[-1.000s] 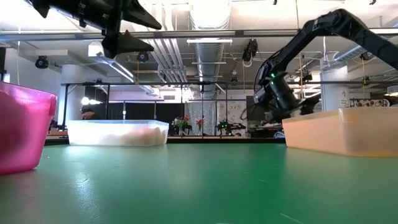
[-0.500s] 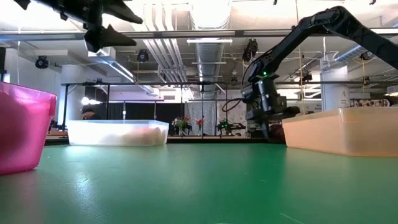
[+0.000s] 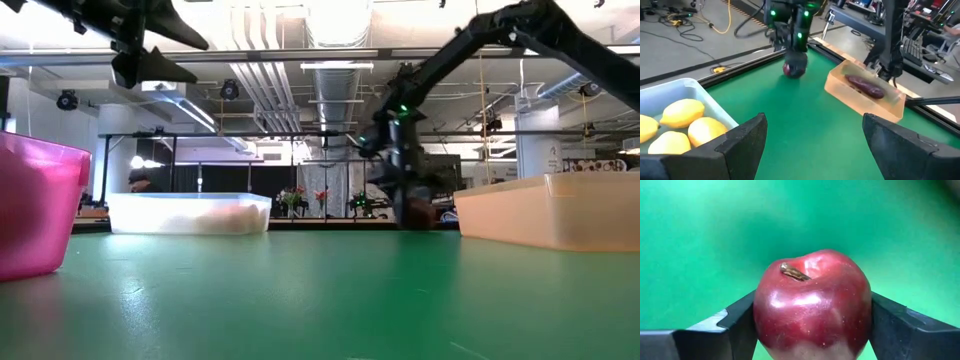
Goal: Sort produce into baskets
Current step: Put the apple into the pink transparent bin
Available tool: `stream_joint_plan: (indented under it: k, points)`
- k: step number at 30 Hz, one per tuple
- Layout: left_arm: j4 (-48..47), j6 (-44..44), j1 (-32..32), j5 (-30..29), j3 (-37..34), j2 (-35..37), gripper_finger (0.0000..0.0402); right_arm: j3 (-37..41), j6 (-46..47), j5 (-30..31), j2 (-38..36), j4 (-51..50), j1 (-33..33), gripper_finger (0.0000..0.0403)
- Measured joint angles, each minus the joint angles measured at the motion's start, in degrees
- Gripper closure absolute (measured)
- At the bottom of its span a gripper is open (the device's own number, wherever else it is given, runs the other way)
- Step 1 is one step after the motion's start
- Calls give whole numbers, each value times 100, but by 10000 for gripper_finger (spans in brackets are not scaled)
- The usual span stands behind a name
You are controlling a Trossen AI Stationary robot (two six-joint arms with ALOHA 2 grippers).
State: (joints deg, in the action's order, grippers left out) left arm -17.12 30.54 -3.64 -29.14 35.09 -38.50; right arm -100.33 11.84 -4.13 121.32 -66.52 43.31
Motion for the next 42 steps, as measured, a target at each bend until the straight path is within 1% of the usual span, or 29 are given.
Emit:
stream_joint_plan:
  k: [3, 7, 8, 9, 11, 13, 14, 15, 17, 19, 21, 23, 25, 28, 30, 32, 34, 36, 38, 42]
  points:
    - [-21, 2, 0, 1, 1, 36, 93, 0, -302, -104, -75, 89, -590, 117]
    - [-97, 70, -1, 17, 1, 34, 93, 0, -595, -233, -120, 473, -1472, 108]
    - [-130, 147, -4, 108, 2, 27, 93, 0, -639, -276, -120, 587, -1696, 107]
    - [-188, 261, -5, 312, 2, 16, 93, 0, -713, -349, -120, 717, -1914, 106]
    - [-418, 518, -54, 974, 2, -47, 93, 0, -982, -507, -120, 952, -2336, 107]
    - [-779, 865, -211, 1685, 2, -151, 93, 0, -1283, -508, -120, 1154, -2736, 106]
    - [-1009, 1089, -334, 1902, 2, -208, 93, 0, -1421, -504, -120, 1248, -2921, 105]
    - [-1248, 1287, -492, 2014, 2, -271, 93, 0, -1532, -509, -120, 1351, -3087, 103]
    - [-1682, 1576, -846, 2056, 2, -401, 93, 0, -1719, -510, -120, 1601, -3376, 99]
    - [-1991, 1764, -1208, 1988, 0, -540, 93, 0, -1782, -510, -120, 1852, -3610, 93]
    - [-2071, 1888, -1509, 1736, 2, -678, 93, 0, -1787, -507, -97, 2033, -3795, 85]
    - [-2049, 1945, -1715, 1426, 2, -844, 93, 0, -1722, -498, -58, 2152, -3931, 74]
    - [-2052, 1946, -1807, 1274, 2, -1062, 93, 0, -1599, -493, -15, 2193, -4019, 62]
    - [-2048, 1586, -1808, 1127, 1, -1427, 93, 0, -1415, -489, -2, 2273, -4072, 41]
    - [-2016, 1219, -1792, 873, 2, -1683, 93, 0, -1243, -489, -2, 2267, -4078, 30]
    - [-1897, 972, -1792, 495, 2, -1945, 93, 0, -1091, -491, -10, 2187, -4080, 24]
    - [-1721, 764, -1792, -25, 1, -2199, 93, -2, -960, -493, -88, 2075, -4078, 21]
    - [-1501, 722, -1790, -410, 29, -2430, 93, -115, -945, -515, -233, 1775, -4087, 21]
    - [-1322, 711, -1751, -483, 108, -2636, 93, -306, -1028, -493, -433, 1445, -4106, 21]
    - [-666, 217, -1558, -343, 322, -3027, 93, -698, -1300, -297, -871, 683, -4135, 21]
